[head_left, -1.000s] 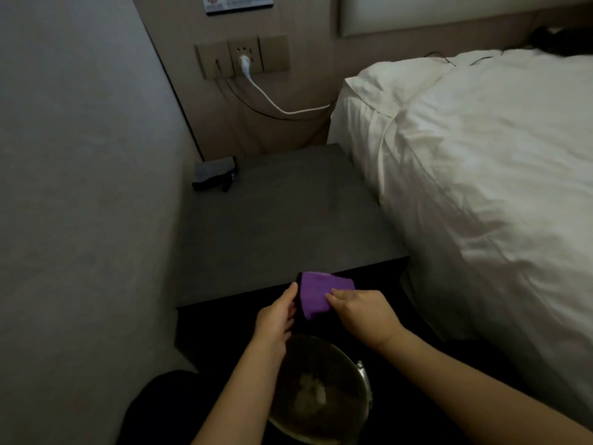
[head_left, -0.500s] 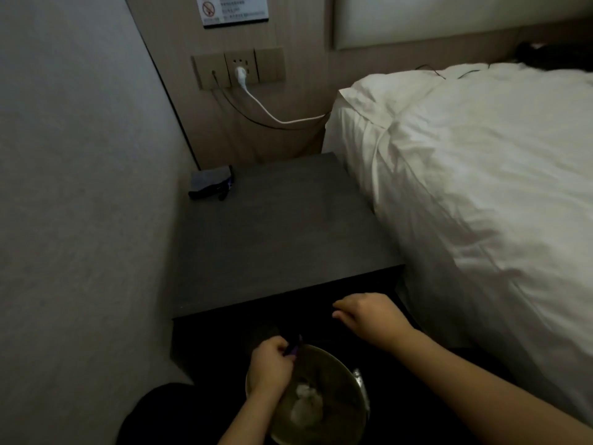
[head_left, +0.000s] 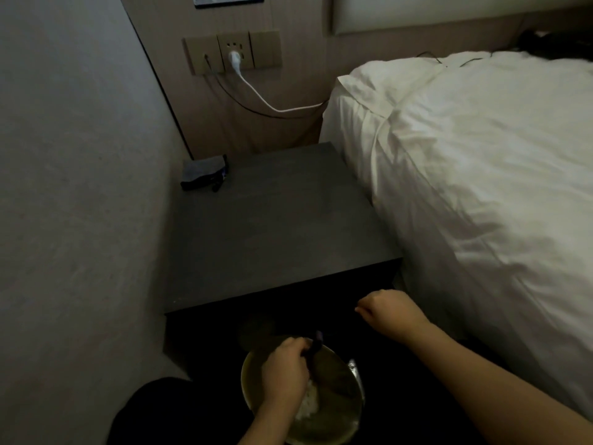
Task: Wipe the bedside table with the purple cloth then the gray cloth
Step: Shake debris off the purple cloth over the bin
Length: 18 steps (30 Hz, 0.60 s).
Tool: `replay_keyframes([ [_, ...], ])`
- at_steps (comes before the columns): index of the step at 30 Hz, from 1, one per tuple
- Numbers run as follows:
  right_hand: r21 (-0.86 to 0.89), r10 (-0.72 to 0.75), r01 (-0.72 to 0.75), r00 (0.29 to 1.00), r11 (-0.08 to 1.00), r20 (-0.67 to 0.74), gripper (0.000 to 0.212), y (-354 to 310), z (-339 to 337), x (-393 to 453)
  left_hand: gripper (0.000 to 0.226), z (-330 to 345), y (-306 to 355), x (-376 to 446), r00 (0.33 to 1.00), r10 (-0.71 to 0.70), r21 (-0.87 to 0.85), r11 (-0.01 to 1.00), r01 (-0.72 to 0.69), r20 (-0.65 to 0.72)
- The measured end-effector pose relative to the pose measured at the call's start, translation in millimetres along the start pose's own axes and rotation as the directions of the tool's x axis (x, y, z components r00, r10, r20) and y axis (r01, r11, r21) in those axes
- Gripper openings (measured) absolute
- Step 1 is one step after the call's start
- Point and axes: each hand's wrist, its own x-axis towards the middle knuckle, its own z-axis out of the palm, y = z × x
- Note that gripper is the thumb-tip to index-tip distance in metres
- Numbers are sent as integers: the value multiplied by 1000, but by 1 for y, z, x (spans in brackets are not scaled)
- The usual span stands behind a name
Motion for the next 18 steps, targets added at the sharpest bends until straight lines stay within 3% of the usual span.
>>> replay_keyframes([
  [7, -35, 61, -61, 998, 998, 19, 37, 15, -1, 3, 26, 0, 1, 4, 1000, 14, 39, 999, -13, -27],
  [18, -13, 8, -7, 999, 1000, 54, 36, -3, 2, 7, 29, -7, 5, 6, 998, -20, 20, 1000, 21, -67],
])
